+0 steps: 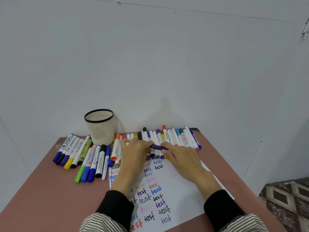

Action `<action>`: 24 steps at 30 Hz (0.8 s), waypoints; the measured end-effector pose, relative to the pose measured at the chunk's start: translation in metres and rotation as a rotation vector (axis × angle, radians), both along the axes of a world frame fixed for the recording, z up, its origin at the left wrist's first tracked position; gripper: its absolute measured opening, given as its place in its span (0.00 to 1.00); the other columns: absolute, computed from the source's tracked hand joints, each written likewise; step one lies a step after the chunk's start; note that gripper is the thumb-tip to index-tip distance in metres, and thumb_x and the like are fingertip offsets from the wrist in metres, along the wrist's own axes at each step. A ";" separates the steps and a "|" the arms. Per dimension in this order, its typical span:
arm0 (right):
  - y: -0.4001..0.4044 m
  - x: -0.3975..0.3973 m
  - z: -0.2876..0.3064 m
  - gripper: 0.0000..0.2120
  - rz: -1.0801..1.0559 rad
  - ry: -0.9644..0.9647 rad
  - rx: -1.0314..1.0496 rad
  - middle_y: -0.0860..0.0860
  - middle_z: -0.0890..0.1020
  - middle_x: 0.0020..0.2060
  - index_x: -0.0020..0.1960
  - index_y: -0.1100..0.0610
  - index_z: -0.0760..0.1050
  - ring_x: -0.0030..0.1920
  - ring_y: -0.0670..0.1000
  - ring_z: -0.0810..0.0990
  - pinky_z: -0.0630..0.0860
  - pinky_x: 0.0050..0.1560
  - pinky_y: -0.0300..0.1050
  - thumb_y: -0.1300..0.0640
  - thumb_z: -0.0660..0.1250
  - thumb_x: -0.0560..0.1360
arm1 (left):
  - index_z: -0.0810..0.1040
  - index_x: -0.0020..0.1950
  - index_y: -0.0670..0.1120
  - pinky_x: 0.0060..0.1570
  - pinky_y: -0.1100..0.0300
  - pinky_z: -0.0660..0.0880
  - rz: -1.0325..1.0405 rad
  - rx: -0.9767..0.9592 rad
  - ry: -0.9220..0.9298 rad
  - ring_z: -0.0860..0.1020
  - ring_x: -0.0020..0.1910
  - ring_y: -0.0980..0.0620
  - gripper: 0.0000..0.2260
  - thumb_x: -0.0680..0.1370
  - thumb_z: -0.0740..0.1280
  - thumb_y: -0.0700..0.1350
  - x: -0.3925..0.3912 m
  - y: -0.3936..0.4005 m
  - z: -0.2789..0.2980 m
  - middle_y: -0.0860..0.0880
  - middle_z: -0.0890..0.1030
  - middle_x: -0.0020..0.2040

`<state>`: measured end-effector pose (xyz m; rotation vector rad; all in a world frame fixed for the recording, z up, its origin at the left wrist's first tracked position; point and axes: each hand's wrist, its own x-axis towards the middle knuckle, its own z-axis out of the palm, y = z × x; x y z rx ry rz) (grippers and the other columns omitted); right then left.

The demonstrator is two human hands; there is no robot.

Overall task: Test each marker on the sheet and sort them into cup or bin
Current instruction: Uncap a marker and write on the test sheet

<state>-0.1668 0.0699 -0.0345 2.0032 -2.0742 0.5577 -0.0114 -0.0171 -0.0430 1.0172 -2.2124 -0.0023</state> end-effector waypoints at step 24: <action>-0.001 -0.001 0.011 0.11 -0.003 -1.537 -0.161 0.52 0.67 0.23 0.41 0.59 0.72 0.23 0.47 0.61 0.60 0.23 0.38 0.56 0.59 0.81 | 0.64 0.60 0.48 0.35 0.67 0.70 -0.017 0.399 0.774 0.75 0.38 0.57 0.06 0.84 0.55 0.47 0.020 -0.017 0.005 0.50 0.76 0.44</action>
